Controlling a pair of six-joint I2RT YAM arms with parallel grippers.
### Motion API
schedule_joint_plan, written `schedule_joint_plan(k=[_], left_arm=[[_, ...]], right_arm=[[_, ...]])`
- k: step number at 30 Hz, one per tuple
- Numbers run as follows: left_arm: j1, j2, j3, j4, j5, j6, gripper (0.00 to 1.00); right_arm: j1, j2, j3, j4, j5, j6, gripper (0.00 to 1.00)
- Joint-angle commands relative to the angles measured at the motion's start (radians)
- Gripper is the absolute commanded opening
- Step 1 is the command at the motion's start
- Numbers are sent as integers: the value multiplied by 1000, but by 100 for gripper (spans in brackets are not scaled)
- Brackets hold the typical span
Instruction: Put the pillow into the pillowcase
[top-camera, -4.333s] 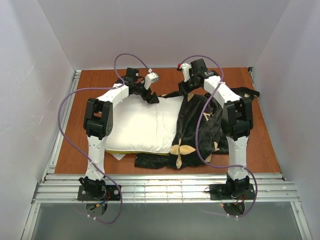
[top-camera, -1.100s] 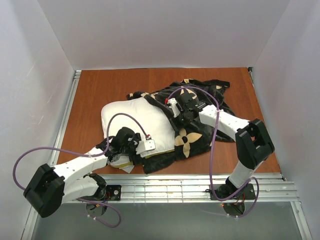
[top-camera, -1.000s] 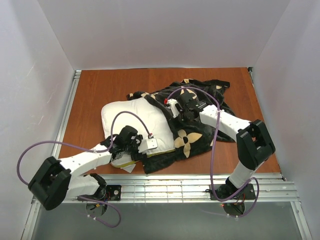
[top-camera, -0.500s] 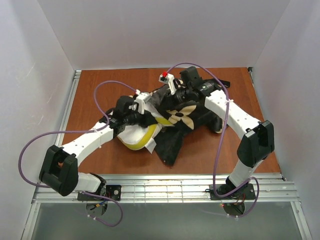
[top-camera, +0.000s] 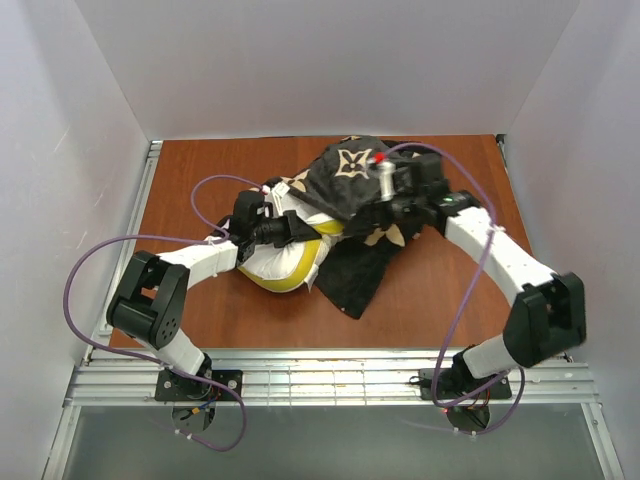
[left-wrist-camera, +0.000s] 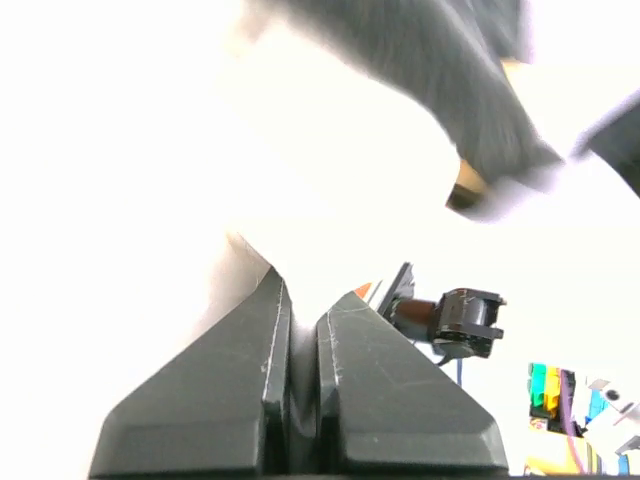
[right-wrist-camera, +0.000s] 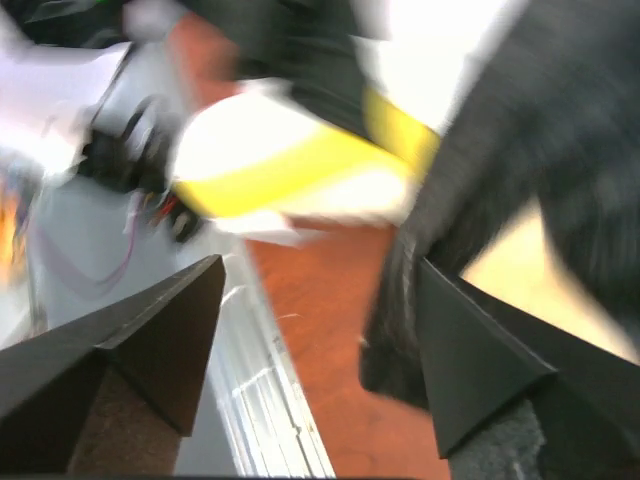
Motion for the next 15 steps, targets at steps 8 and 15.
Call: schedule_joint_plan(k=[8, 15], left_arm=[[5, 79, 44, 265, 74, -125, 0], [6, 153, 121, 297, 81, -157, 0]], right_arm=[[-261, -226, -429, -30, 327, 103, 99], [-261, -75, -530, 171, 442, 160, 99]])
